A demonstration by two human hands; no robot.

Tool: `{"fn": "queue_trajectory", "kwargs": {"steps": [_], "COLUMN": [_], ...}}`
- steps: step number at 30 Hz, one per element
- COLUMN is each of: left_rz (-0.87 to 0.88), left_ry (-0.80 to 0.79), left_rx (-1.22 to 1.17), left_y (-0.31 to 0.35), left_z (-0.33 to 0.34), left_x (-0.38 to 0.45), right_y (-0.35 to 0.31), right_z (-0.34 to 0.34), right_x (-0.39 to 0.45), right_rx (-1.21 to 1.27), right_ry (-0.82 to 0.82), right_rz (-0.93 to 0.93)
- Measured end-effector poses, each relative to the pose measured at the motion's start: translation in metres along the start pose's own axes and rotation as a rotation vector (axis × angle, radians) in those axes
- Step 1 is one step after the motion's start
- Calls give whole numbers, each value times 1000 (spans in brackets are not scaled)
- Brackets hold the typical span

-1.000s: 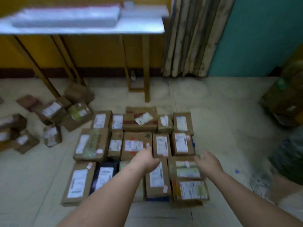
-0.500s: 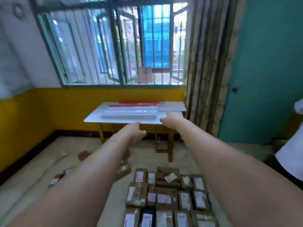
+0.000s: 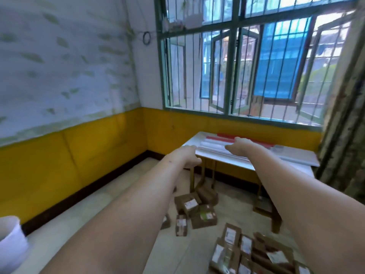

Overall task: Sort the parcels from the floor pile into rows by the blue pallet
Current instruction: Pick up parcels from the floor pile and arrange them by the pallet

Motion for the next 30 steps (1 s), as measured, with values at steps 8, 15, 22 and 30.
{"fn": "queue_trajectory", "kwargs": {"steps": [8, 15, 22, 30], "left_rz": [-123, -233, -244, -204], "left_ry": [68, 80, 49, 26], "left_rx": [18, 3, 32, 63], "left_y": [-88, -183, -280, -378], "left_z": [-39, -41, -40, -65], "left_x": [126, 231, 339, 468], "right_y": [-88, -182, -278, -381], "right_z": [8, 35, 72, 96], "right_x": [158, 283, 396, 520], "right_rx": [20, 68, 108, 138], "right_ry": [-12, 4, -14, -18], "right_rz": [-130, -206, -237, -214]}}
Point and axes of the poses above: each hand's wrist, its own x-axis towards the middle knuckle, its own z-axis out of the palm, y = z × x, the point moved 6 cm from there along x, towards the middle knuckle, and after that the axes turned 10 degrees about -z, right-handed, at the moved point
